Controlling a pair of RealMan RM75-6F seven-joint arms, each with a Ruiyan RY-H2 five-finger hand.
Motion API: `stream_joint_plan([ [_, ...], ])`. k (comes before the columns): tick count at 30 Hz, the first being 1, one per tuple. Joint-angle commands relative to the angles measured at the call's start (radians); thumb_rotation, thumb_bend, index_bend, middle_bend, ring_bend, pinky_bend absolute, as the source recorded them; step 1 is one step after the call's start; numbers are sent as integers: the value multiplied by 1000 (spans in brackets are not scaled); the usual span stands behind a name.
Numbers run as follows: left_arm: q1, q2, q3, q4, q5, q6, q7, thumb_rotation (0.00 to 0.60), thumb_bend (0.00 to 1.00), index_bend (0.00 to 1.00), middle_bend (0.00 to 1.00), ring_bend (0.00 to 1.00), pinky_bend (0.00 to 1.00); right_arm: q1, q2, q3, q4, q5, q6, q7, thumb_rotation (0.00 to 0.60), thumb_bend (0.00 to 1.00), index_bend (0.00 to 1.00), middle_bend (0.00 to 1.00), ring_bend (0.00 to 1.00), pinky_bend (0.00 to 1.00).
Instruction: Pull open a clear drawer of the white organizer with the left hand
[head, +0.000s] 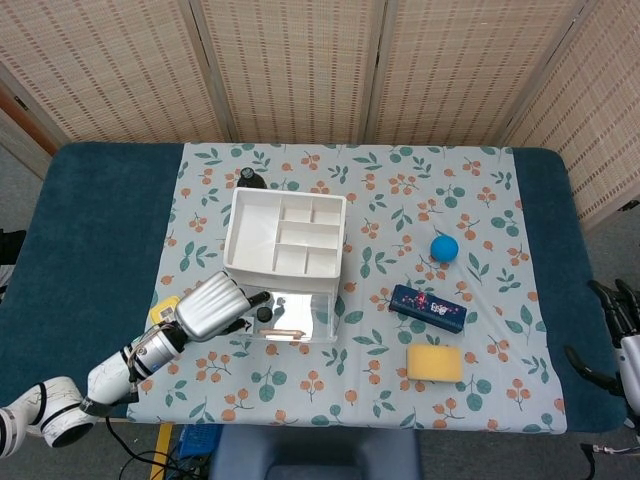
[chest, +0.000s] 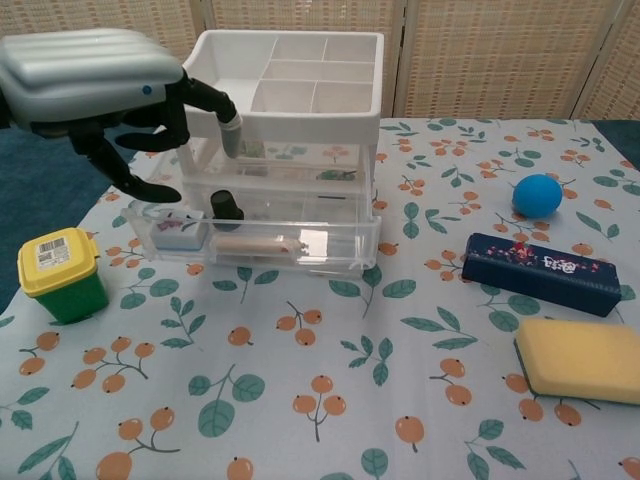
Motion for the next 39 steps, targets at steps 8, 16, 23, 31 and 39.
stream_joint_plan([
  [8,-48,-21,-5,5,-25,-45,55,600,209,377,922,1000,1000,0,-6,0,9,6,-6,11,600,289,0,132,14,73],
  [16,-77,-24,-7,-15,-73,-97,126,600,209,377,923,1000,1000,-3,-8,0,22,10,-4,24,600,289,0,132,14,73],
  [23,-101,-26,-13,-16,-119,-134,174,600,210,381,923,1000,1000,-5,-11,1,29,12,-4,31,600,289,0,132,14,73],
  [31,-119,-23,-11,-29,-156,-155,199,600,209,411,923,1000,1000,-6,-13,1,33,14,-5,35,600,289,0,132,14,73],
  [39,-141,-37,-11,-24,-175,-166,211,600,210,417,923,1000,1000,-6,-15,2,38,18,-7,40,600,289,0,132,14,73],
])
